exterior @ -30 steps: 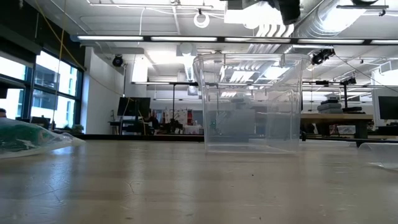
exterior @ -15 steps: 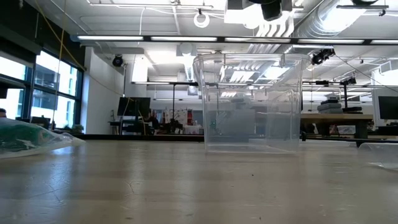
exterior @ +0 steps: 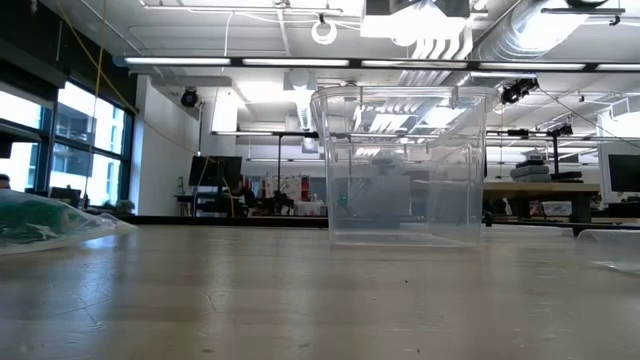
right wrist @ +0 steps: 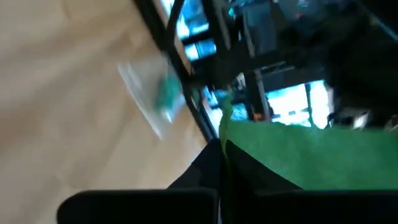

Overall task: Roll bandage
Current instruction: Roll the green bandage

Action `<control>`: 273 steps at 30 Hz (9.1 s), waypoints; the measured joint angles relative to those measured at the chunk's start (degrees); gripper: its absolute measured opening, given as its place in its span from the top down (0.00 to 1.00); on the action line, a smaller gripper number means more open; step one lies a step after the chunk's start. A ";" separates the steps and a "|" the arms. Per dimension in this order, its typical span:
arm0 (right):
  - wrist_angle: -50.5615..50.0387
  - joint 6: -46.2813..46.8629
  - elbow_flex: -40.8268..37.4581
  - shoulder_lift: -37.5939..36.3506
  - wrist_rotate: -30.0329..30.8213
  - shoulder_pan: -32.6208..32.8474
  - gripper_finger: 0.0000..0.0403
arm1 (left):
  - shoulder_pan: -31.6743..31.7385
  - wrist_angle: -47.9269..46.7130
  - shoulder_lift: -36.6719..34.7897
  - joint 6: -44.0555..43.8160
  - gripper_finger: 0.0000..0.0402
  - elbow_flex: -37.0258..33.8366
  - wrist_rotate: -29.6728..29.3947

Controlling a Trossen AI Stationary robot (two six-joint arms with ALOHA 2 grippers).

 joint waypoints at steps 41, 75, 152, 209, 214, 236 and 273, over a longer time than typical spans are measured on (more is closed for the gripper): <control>-48.53 33.81 33.57 -1.55 -23.32 2.24 1.00 | -2.64 -4.05 -0.21 -5.14 0.99 -0.02 -0.10; -52.90 47.42 33.10 0.75 -20.25 7.04 1.00 | -1.20 2.60 -0.19 -2.24 0.99 0.04 8.23; -42.36 68.93 21.46 2.29 -16.75 -6.85 1.00 | -4.31 -30.70 0.21 -24.37 0.79 -14.28 0.75; -12.42 53.16 21.88 16.33 -55.76 -31.67 1.00 | -28.41 -78.73 -4.97 -56.48 0.67 -4.44 -30.81; -11.92 55.42 21.86 23.29 -60.40 -26.31 1.00 | -28.36 -77.07 -4.74 -58.05 0.67 -4.46 -34.96; -29.74 64.84 30.17 23.59 -46.18 -9.43 0.55 | -18.60 -62.08 2.63 -47.08 0.67 -4.47 -29.93; -77.07 78.37 47.75 22.66 -18.73 2.77 0.67 | 22.69 -64.23 8.24 -5.70 0.74 -4.63 22.30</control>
